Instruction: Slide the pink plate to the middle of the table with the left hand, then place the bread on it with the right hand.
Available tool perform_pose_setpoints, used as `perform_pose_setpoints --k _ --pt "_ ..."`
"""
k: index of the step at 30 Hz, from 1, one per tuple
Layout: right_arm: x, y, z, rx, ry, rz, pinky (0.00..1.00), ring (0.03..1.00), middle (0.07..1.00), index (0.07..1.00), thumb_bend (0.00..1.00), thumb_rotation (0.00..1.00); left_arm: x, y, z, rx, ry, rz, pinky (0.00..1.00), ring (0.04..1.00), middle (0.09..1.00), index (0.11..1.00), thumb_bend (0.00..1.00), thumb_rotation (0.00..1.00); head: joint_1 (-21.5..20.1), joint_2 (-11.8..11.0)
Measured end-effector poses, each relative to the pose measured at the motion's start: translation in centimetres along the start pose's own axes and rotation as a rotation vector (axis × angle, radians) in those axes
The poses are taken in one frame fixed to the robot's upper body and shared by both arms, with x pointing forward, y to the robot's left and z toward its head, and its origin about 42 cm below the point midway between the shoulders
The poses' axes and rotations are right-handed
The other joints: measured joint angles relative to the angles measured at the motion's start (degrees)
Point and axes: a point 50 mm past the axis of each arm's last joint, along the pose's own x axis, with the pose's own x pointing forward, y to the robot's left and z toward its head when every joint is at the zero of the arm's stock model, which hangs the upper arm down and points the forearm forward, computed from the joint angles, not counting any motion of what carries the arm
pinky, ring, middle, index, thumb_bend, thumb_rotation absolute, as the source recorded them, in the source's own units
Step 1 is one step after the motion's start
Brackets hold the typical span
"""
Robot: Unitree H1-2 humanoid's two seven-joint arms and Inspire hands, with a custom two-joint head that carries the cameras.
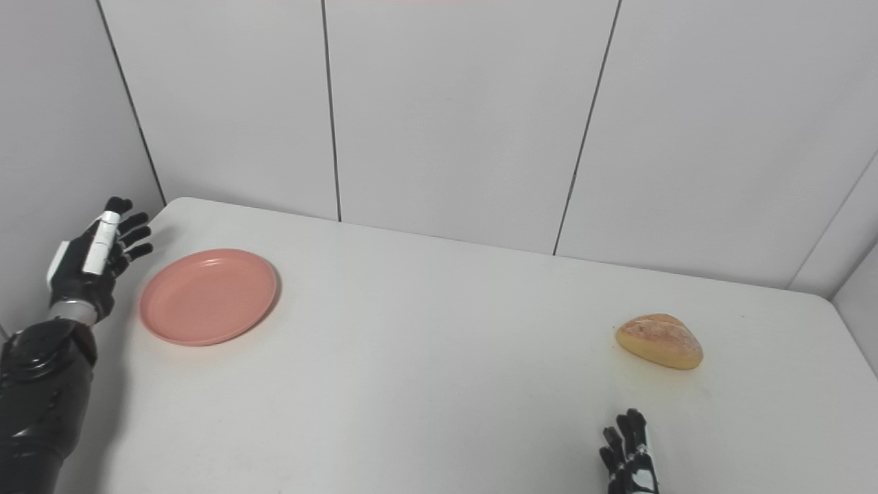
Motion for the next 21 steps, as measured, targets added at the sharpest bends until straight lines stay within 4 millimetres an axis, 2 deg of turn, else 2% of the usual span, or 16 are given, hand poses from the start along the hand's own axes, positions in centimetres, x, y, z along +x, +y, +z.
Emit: perform_pose_setpoints --k 1,5,7,9,11,18,21 --pt "0.0 0.0 0.0 0.000 0.000 0.000 1.00 0.966 0.992 0.996 0.77 1.00 -0.1 0.0 -0.3 -0.002 0.005 0.001 0.87 0.837 0.818 0.839 1.00 0.72 -0.09 0.00" --pt "-0.1 0.0 0.0 0.000 0.000 -0.003 1.00 0.963 0.989 0.995 0.77 1.00 -0.1 0.5 -1.9 -0.042 0.036 0.018 0.93 0.844 0.822 0.840 1.00 0.71 -0.26 0.09" --pt "-0.2 0.0 0.1 -0.001 0.001 -0.004 1.00 0.961 0.989 0.995 0.77 1.00 0.0 0.6 -2.8 -0.062 0.038 0.011 0.90 0.824 0.804 0.830 1.00 0.71 -0.35 0.26" --pt "-0.2 0.0 0.1 -0.001 0.001 -0.005 1.00 0.958 0.987 0.991 0.77 1.00 0.1 0.7 -3.3 -0.055 0.033 0.011 0.78 0.789 0.778 0.806 1.00 0.74 -0.35 0.35" --pt "-0.2 0.0 0.1 0.000 0.003 -0.005 1.00 0.959 0.987 0.990 0.77 1.00 0.4 1.0 -3.4 -0.032 0.029 0.016 0.75 0.784 0.773 0.804 1.00 0.74 -0.35 0.35" --pt "-0.3 0.0 0.2 0.000 0.011 -0.006 1.00 0.954 0.983 0.986 0.78 1.00 0.9 1.1 -3.7 -0.011 0.027 0.011 0.73 0.790 0.779 0.812 1.00 0.73 -0.79 0.62" --pt "-0.3 0.0 0.2 -0.001 0.013 -0.006 1.00 0.950 0.983 0.986 0.78 1.00 0.9 1.1 -3.9 -0.019 0.031 0.005 0.78 0.834 0.775 0.806 1.00 0.72 -0.88 0.70"
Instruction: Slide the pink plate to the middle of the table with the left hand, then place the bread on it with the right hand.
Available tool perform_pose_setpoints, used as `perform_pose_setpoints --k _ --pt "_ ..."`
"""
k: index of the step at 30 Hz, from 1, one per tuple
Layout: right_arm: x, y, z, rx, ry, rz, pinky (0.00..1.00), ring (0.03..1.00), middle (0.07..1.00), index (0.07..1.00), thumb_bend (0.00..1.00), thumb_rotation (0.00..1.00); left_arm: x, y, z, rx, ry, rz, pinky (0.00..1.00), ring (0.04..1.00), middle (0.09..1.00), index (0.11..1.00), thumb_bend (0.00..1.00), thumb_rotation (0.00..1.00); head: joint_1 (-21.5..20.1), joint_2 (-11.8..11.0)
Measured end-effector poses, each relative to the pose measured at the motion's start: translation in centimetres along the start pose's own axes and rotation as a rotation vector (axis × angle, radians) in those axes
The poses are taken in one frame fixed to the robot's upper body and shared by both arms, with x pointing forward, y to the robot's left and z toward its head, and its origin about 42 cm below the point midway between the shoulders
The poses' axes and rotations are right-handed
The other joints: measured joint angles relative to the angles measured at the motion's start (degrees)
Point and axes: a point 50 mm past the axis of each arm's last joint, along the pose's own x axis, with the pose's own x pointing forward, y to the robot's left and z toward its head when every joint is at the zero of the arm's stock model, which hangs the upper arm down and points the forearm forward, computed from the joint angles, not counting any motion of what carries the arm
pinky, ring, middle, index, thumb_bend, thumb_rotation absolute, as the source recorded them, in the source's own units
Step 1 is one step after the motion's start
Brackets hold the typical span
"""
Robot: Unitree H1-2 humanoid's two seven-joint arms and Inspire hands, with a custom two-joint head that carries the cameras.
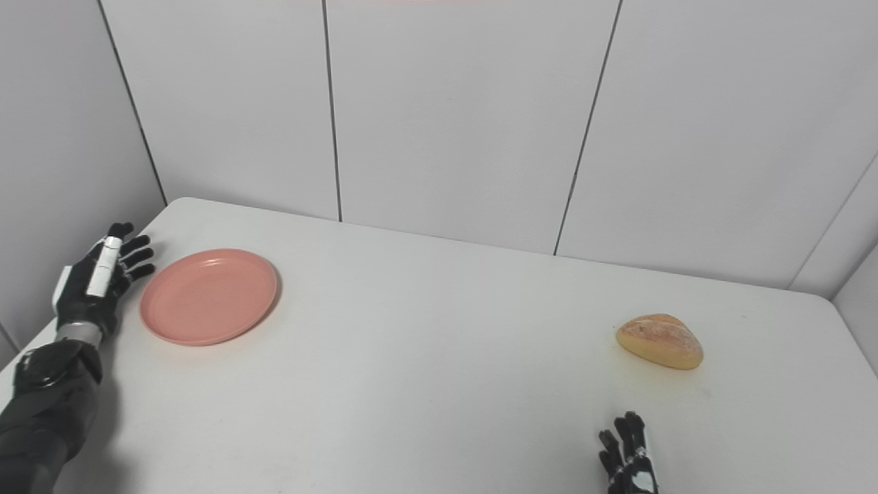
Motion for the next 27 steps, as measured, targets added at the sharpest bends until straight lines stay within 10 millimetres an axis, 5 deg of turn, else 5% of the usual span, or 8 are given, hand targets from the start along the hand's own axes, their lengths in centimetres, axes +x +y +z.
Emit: perform_pose_setpoints --k 19,27 --pt "-0.1 0.2 0.0 -0.008 0.001 -0.009 1.00 0.931 0.967 0.973 0.77 1.00 -0.8 -2.2 -0.2 0.005 -0.024 -0.106 0.88 0.895 0.871 0.880 0.95 0.80 -0.70 -0.09" --pt "-0.1 0.3 0.0 -0.010 0.001 -0.008 1.00 0.931 0.969 0.978 0.76 1.00 -1.4 -3.2 0.0 0.015 -0.027 -0.148 0.82 0.873 0.877 0.912 0.96 0.81 -0.88 0.09"
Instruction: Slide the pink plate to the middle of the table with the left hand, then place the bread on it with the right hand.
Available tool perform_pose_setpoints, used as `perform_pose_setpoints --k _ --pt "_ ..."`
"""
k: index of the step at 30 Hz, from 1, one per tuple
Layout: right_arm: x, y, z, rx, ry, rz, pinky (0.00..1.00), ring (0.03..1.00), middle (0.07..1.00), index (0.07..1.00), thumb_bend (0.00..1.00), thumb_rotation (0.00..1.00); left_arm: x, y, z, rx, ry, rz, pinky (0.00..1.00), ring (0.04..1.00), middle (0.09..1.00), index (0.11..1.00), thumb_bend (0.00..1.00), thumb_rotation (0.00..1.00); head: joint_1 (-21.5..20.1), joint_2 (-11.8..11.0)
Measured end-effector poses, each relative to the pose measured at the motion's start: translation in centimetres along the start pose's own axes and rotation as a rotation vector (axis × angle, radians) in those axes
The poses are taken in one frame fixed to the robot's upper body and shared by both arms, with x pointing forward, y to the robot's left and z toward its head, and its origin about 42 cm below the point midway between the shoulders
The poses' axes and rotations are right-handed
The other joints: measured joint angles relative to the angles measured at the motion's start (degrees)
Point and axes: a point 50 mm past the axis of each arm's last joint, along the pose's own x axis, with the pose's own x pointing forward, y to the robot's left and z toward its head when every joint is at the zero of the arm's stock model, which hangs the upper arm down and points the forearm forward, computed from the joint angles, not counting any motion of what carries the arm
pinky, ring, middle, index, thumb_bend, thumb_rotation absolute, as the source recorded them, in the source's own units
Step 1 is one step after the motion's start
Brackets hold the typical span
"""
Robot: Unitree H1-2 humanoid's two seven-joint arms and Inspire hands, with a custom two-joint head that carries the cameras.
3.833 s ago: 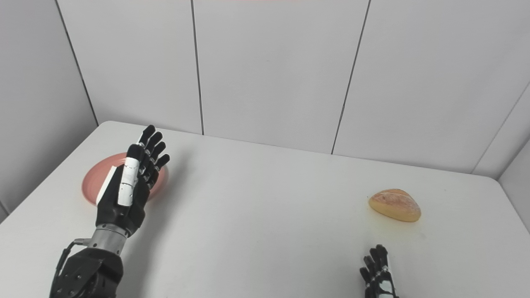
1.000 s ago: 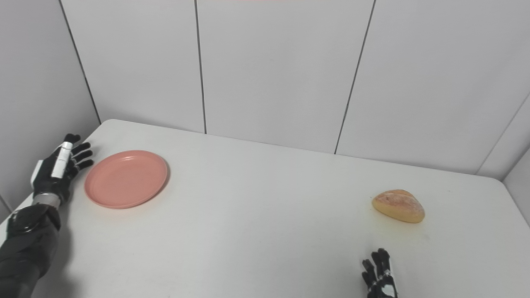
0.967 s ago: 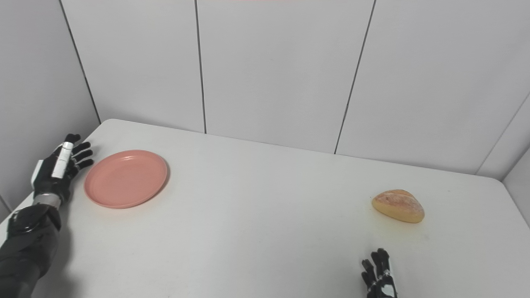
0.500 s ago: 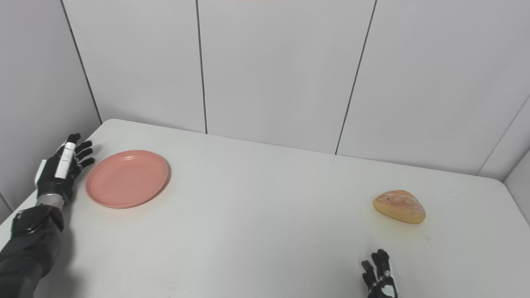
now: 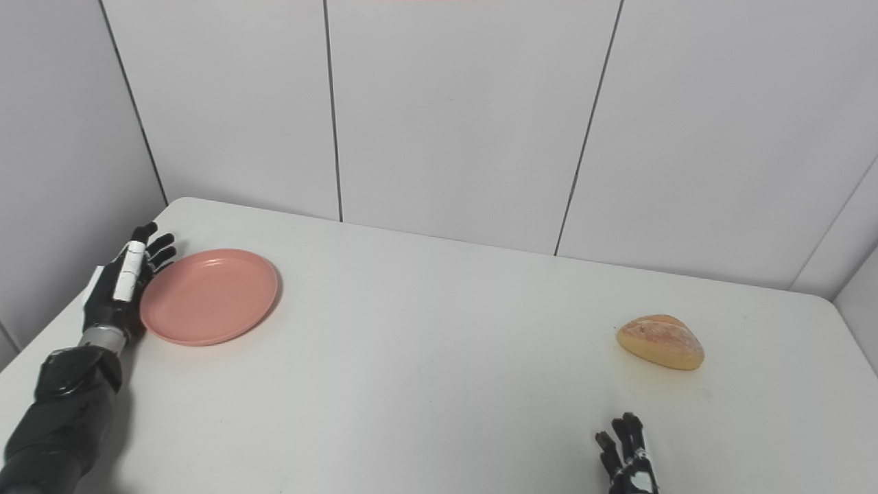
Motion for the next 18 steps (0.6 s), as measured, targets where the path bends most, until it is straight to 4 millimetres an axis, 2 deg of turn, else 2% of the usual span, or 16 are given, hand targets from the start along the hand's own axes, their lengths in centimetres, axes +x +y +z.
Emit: perform_pose_setpoints --k 5,8,10,15,18 --pt "0.0 0.1 0.0 0.003 0.000 -0.004 1.00 0.929 0.967 0.974 0.75 1.00 -0.2 -0.6 -0.4 -0.007 0.004 -0.011 0.81 0.865 0.868 0.892 0.94 0.79 -0.18 0.18" --pt "0.0 0.1 0.0 0.002 -0.001 -0.004 1.00 0.927 0.966 0.973 0.76 1.00 -0.2 -0.7 -0.4 -0.011 0.005 -0.018 0.82 0.879 0.883 0.911 0.96 0.79 -0.18 0.18" --pt "0.0 0.0 0.0 0.001 0.000 -0.006 1.00 0.928 0.967 0.973 0.76 1.00 -0.2 -0.8 -0.3 -0.009 0.004 -0.028 0.78 0.871 0.878 0.916 0.97 0.80 -0.18 0.18" --pt "0.0 0.0 0.0 0.002 0.000 -0.007 1.00 0.926 0.965 0.972 0.74 1.00 -0.5 -1.4 -0.5 -0.018 0.001 -0.046 0.81 0.869 0.891 0.920 0.98 0.79 -0.26 0.26" --pt "0.0 0.1 0.0 0.002 0.000 -0.007 1.00 0.926 0.966 0.970 0.75 0.99 -0.6 -2.1 -0.1 -0.048 0.001 -0.061 0.84 0.874 0.867 0.916 0.98 0.78 -0.35 0.35"
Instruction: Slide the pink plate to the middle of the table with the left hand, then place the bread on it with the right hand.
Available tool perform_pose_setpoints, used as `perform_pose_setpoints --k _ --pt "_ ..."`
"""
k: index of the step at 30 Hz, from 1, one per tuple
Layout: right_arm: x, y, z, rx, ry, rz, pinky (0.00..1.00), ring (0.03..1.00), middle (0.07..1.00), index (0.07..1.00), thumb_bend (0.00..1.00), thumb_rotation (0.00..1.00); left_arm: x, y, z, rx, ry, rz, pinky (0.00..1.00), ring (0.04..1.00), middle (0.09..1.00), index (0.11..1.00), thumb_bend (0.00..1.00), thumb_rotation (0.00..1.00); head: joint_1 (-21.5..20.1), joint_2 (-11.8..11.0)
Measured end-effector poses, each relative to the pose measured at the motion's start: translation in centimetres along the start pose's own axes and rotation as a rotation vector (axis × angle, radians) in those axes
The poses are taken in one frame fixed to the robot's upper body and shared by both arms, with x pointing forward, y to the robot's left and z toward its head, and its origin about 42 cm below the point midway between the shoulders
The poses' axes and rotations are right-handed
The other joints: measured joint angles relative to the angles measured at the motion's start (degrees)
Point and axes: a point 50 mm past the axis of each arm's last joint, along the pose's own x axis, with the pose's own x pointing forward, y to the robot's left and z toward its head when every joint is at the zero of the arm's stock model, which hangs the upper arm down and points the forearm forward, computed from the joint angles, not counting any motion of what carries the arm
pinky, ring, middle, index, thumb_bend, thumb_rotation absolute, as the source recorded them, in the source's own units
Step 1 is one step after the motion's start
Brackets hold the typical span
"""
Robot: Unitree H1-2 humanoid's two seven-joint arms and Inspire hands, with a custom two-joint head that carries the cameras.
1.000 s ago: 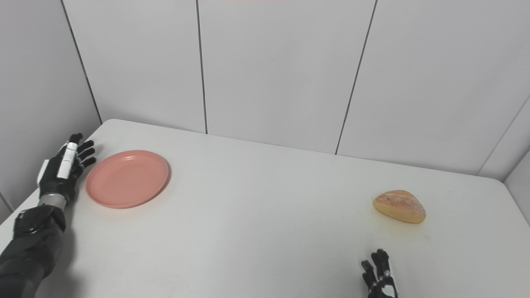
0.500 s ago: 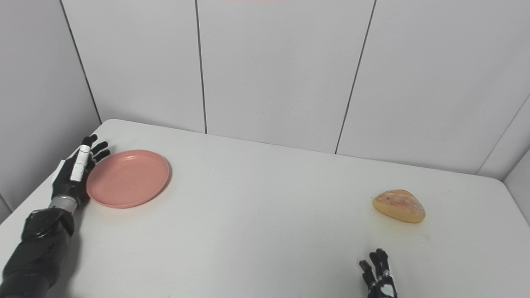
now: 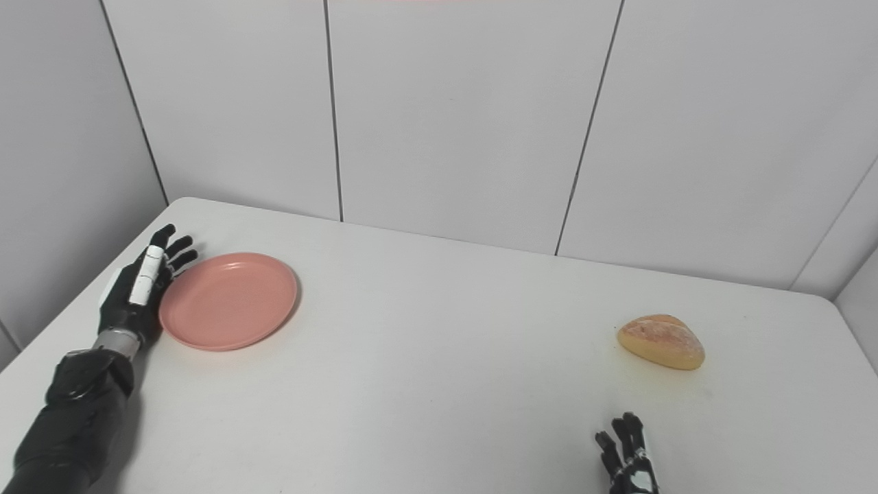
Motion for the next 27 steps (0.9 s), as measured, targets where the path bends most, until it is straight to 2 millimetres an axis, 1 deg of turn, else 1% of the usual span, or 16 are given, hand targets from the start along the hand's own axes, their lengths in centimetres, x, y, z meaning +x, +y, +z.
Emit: perform_pose_setpoints --k 1,3,6,7,8,9,14,16,21,23,25,27 --pt "0.0 0.0 0.0 0.000 0.000 0.000 1.00 0.923 0.963 0.967 0.75 0.99 0.0 -0.6 -0.1 -0.018 -0.001 -0.012 0.85 0.888 0.868 0.914 0.97 0.77 -0.09 0.09" --pt "0.0 0.1 0.0 0.002 0.000 0.001 0.99 0.920 0.961 0.966 0.75 0.99 0.0 -1.4 -0.4 -0.036 0.004 -0.031 0.81 0.879 0.868 0.912 0.98 0.78 -0.26 0.09" --pt "0.0 0.4 0.0 0.005 0.000 0.003 0.99 0.915 0.957 0.966 0.75 0.99 0.1 -2.3 -0.5 -0.044 0.007 -0.056 0.79 0.866 0.861 0.907 0.97 0.78 -0.61 0.18" --pt "0.0 0.4 0.0 0.003 0.000 0.003 0.99 0.914 0.957 0.968 0.75 0.99 0.1 -2.7 -0.4 -0.045 0.005 -0.066 0.76 0.844 0.844 0.892 0.95 0.78 -0.62 0.18" --pt "0.0 0.4 0.0 -0.001 0.000 0.002 0.99 0.914 0.956 0.969 0.75 0.99 0.2 -3.0 -0.4 -0.048 0.005 -0.074 0.74 0.837 0.838 0.886 0.95 0.78 -0.88 0.26" --pt "0.0 0.4 0.0 -0.004 0.000 0.002 0.98 0.911 0.955 0.971 0.75 0.99 0.2 -3.3 -0.4 -0.049 0.007 -0.079 0.71 0.819 0.830 0.874 0.96 0.79 -1.14 0.26" --pt "0.0 0.4 0.0 -0.007 0.000 -0.003 0.97 0.905 0.953 0.968 0.78 0.96 0.3 -5.0 -0.3 -0.056 0.018 -0.106 0.72 0.823 0.834 0.875 0.99 0.77 -1.49 0.44" --pt "0.0 0.5 0.0 -0.006 0.000 -0.003 0.97 0.902 0.950 0.966 0.79 0.95 0.2 -6.0 -0.2 -0.055 0.021 -0.123 0.71 0.817 0.834 0.861 0.98 0.77 -1.76 0.44" --pt "0.0 0.7 0.0 -0.003 -0.002 -0.006 0.97 0.897 0.946 0.964 0.78 0.95 0.0 -8.6 0.0 -0.042 0.029 -0.169 0.73 0.814 0.823 0.855 0.97 0.77 -2.46 0.70" --pt "0.0 0.8 -0.1 -0.001 -0.001 -0.006 0.97 0.897 0.945 0.964 0.78 0.95 -0.1 -9.2 -0.2 -0.048 0.043 -0.178 0.73 0.816 0.821 0.854 0.96 0.77 -3.95 1.14" --pt "0.1 1.0 -0.1 -0.005 -0.001 -0.008 0.95 0.888 0.936 0.956 0.79 0.95 -0.2 -9.4 -0.3 -0.051 0.051 -0.183 0.73 0.817 0.821 0.857 0.96 0.77 -4.13 1.14" --pt "0.1 1.0 -0.1 -0.013 -0.002 -0.010 0.94 0.880 0.930 0.952 0.79 0.94 -0.3 -9.5 -0.1 -0.050 0.045 -0.188 0.73 0.821 0.822 0.855 0.95 0.77 -6.23 1.67"
